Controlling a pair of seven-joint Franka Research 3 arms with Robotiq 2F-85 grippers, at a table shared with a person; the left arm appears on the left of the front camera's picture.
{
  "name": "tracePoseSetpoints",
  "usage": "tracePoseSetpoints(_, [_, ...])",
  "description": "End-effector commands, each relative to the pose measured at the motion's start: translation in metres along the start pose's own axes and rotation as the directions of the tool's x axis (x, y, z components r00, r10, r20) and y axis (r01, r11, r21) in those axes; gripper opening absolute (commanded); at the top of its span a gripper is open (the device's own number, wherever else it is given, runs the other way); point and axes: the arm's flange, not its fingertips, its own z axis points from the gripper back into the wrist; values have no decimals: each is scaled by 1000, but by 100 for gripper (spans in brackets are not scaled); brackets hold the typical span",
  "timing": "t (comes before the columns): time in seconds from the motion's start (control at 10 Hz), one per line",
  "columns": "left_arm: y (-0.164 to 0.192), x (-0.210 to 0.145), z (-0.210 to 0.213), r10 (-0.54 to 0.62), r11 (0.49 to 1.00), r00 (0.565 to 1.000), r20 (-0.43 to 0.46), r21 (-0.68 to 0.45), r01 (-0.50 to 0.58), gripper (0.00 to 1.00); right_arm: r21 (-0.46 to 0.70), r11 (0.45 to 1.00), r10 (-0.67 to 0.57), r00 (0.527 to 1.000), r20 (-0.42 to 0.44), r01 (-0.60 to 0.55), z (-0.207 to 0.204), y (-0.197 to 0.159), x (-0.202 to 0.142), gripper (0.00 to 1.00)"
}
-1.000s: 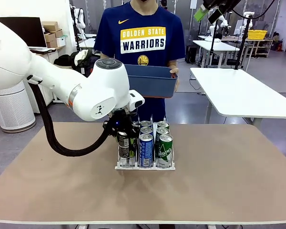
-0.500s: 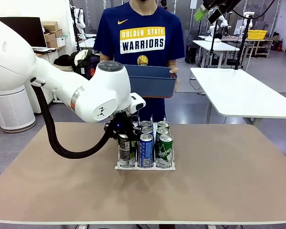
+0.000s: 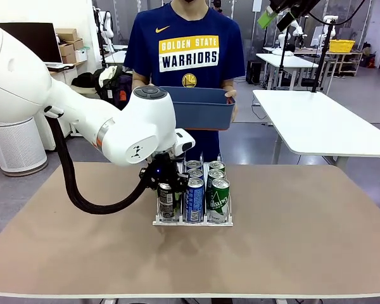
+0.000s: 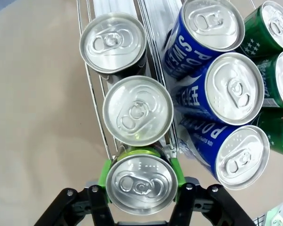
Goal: Fill the beverage cans into the dispenser.
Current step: Place the picked Pepsi coke in the line of the Automatic Can Dispenser with the same cans.
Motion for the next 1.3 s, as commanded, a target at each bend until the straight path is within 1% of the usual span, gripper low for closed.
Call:
tracePoseSetpoints(0.0, [-1,-7,-6,-6,1000,1000,-19,-10,6,63,0,1000,-4,1000,-3,4,0,1,0,100])
tracePoseSetpoints(0.1, [0,-7,-3,-4,1000,1000,-24,-21,3,77,0,1000,-4,1000,-3,4,0,1,0,100])
tracePoseSetpoints(0.2, [4,-8,2,1,1000,1000,-31,-24,-2,83,0,1000,-4,1000,-3,4,0,1,0,100])
tracePoseSetpoints(0.3, [6,-9,5,7,1000,1000,-27,-21,-7,96,0,1000,-4,1000,-3,4,0,1,0,100])
tracePoseSetpoints(0.4, [6,-11,11,25,999,999,-24,-27,-25,100,0,1000,-4,1000,-3,4,0,1,0,100])
tracePoseSetpoints(0.7, [13,-21,38,42,998,999,27,-38,-41,100,0,1000,-4,1000,-3,4,0,1,0,100])
tracePoseSetpoints(0.8, [12,-23,42,33,999,999,28,-44,-31,100,0,1000,-4,1000,-3,4,0,1,0,100])
tracePoseSetpoints(0.9, [13,-23,43,30,998,999,36,-54,-28,100,0,1000,-4,1000,-3,4,0,1,0,100])
tracePoseSetpoints(1.0, [7,-13,39,51,998,998,36,-33,-50,100,0,1000,-4,1000,-3,4,0,1,0,100])
tracePoseSetpoints(1.2, [7,-13,39,51,998,998,36,-33,-50,100,0,1000,-4,1000,-3,4,0,1,0,100])
